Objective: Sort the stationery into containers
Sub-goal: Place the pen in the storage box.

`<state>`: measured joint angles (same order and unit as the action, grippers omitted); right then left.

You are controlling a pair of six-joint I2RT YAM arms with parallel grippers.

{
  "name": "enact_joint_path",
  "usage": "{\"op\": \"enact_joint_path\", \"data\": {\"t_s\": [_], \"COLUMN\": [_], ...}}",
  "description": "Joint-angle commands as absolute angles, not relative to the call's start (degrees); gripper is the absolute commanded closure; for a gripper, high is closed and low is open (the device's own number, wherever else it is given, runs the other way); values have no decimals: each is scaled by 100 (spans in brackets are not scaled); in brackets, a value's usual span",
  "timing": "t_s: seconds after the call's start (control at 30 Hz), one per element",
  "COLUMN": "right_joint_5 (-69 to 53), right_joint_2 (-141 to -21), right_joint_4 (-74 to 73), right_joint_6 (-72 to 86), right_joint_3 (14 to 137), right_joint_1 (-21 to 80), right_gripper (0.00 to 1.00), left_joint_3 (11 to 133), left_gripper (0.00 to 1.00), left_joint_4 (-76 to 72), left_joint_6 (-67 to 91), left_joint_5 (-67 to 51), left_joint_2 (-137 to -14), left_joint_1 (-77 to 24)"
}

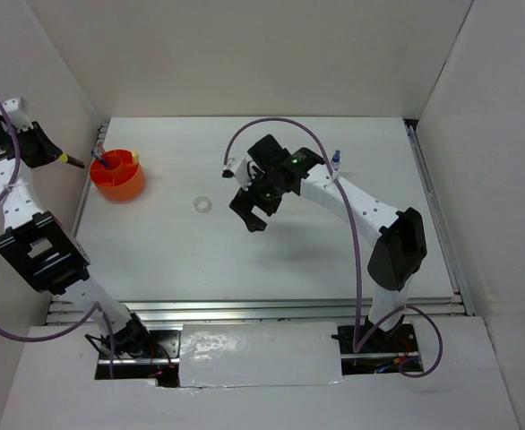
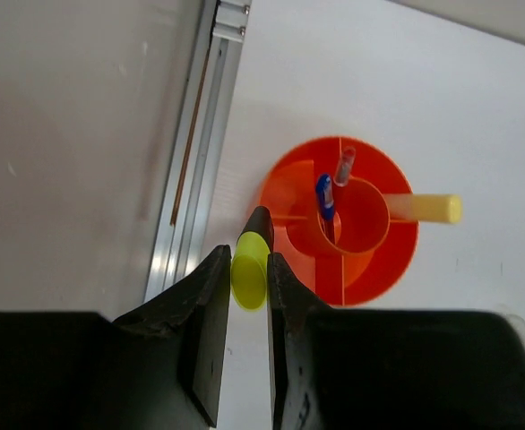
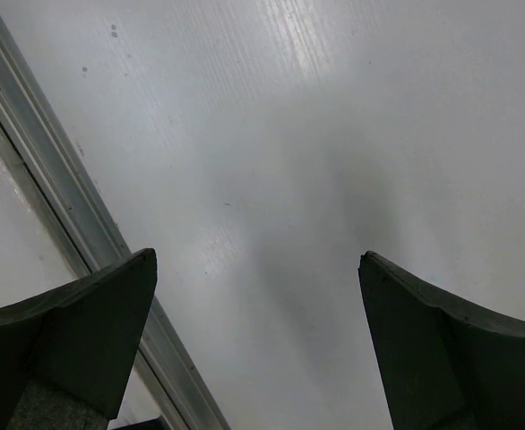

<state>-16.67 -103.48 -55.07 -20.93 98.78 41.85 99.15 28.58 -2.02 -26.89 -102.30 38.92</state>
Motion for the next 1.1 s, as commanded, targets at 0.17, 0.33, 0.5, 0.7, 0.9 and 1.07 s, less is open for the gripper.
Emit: {"op": "enact_joint_path", "data": {"t_s": [0.17, 0.33, 0.5, 0.7, 0.9, 1.07], "right_joint_5": [-1758, -1758, -1749, -1758, -1740, -1696], "right_joint_2": [-10266, -10318, -10389, -10415, -10468, -10512], "right_joint_4": [-5309, -5335, -5370, -5388, -5370, -5370], "right_joint_6": [-2162, -2162, -2171, -2180, -2180, -2206], "right_joint_3": [9861, 9879, 9914, 9905, 9905, 9914], "right_joint_1": [4096, 4078, 4078, 4078, 4069, 4043], "right_gripper": [0, 0, 0, 0, 0, 0], "left_joint_3": [10862, 10969, 10899, 10837, 10784, 10740], "left_gripper": [95, 94, 94, 93, 89, 85], "left_joint_4": [2214, 2180, 2232, 2276, 2434, 2636], "left_joint_6": [246, 325, 290, 255, 211, 176], "left_joint_5": [-2856, -2927, -2944, -2892, -2716, -2698], "left_joint_2": [-11012, -11232, -11303, -11329, -11373, -11443], "left_joint_1": [3788, 3683, 3533, 3454, 3428, 3419]}}
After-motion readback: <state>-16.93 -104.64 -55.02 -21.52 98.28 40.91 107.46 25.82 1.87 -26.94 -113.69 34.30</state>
